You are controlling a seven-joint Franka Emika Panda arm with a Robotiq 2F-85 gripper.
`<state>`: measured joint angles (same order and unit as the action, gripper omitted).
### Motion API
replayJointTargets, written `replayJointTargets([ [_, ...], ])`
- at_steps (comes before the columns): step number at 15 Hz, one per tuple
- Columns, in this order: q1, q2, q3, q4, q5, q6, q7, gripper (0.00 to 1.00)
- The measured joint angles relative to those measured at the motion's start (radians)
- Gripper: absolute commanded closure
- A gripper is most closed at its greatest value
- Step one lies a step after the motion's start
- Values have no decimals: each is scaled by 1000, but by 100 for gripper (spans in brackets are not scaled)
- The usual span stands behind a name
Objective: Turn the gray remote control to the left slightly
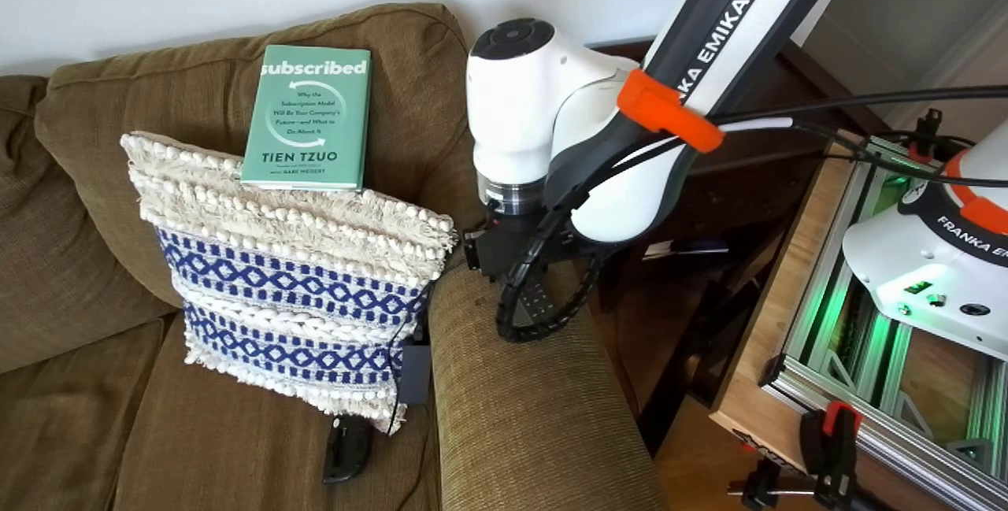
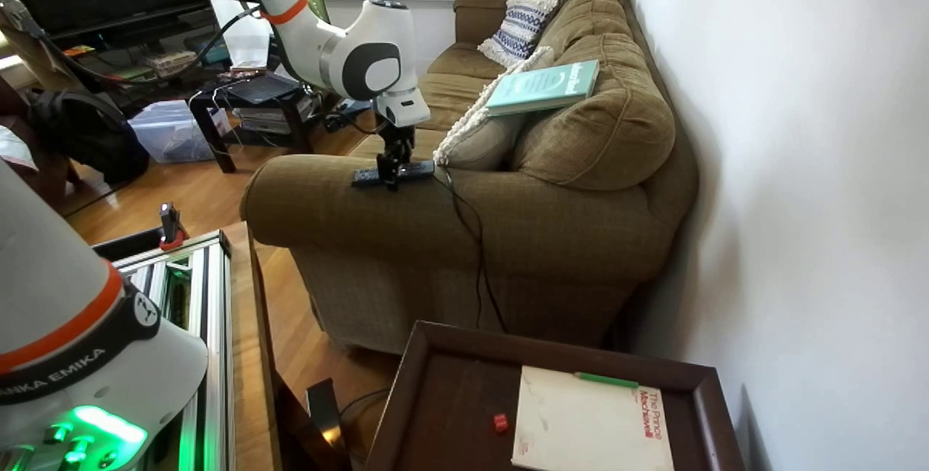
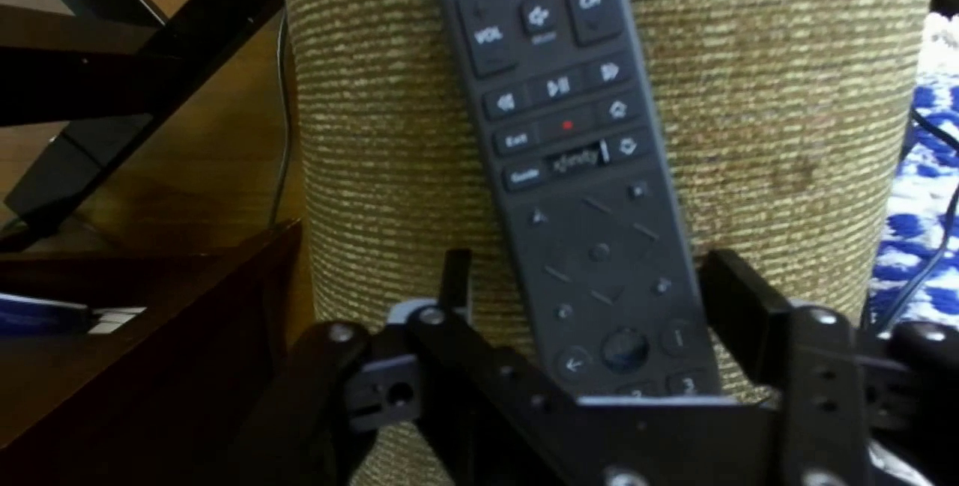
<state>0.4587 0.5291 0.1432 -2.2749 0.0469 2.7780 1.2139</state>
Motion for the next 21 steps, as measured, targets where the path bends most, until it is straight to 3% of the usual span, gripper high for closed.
replayJointTargets([
  [2, -1, 0, 14, 5, 46, 0, 1, 34],
  [6, -8, 0, 23, 14, 107, 4, 1, 43],
  [10, -28, 0, 28, 15, 169, 37, 1, 45],
  [12, -35, 0, 29, 15, 195, 52, 2, 35],
  [13, -36, 1, 29, 15, 205, 58, 2, 22],
  [16, -37, 2, 31, 15, 218, 63, 2, 4],
  [21, -29, -3, 43, 15, 210, 62, -21, 0],
])
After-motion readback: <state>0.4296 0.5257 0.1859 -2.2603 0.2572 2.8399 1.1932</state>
